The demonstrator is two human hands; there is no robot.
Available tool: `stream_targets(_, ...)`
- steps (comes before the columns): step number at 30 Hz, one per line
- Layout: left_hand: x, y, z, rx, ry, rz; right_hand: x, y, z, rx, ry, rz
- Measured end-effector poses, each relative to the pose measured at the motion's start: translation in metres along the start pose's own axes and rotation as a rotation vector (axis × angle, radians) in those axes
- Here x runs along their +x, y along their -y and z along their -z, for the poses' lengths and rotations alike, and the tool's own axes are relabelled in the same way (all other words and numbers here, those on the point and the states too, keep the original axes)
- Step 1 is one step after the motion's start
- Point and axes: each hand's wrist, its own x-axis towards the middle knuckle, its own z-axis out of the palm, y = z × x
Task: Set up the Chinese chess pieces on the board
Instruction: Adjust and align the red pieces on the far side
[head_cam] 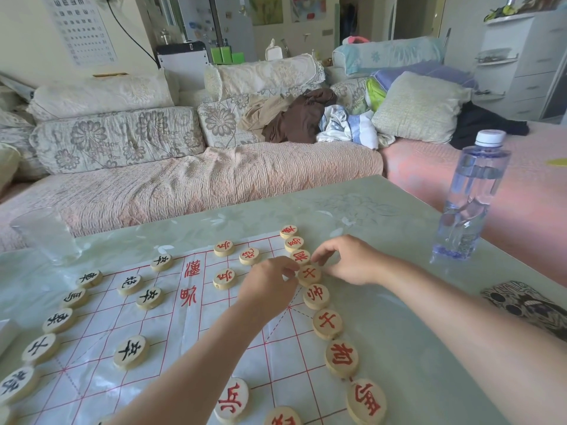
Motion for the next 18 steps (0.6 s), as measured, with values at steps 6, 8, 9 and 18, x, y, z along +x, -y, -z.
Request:
stream_targets(6, 0.0015, -0.0063, -0.0009, -0.029, 0.018, 0.024, -0.0021, -0.0001, -0.0014, 0.062, -0.005, 0.025)
stream_targets(8, 0.0014, -0.0053, -0.0002, -0.037, 0.010, 0.037, -0.0029, 0.0002, -0.0014, 0.062, -0.006, 0.013)
stream_targets(9, 0.0006, -0.0045, 0.0003, -0.029, 0.000, 0.038, -0.0036, 0.0005, -0.0016, 0.061, -0.002, 0.005)
stream_targets(18, -0.0019, -0.0015, -0.0008, -0.027, -0.003, 0.042, -0.0021, -0.0054, -0.0072, 0.063, -0.010, 0.001)
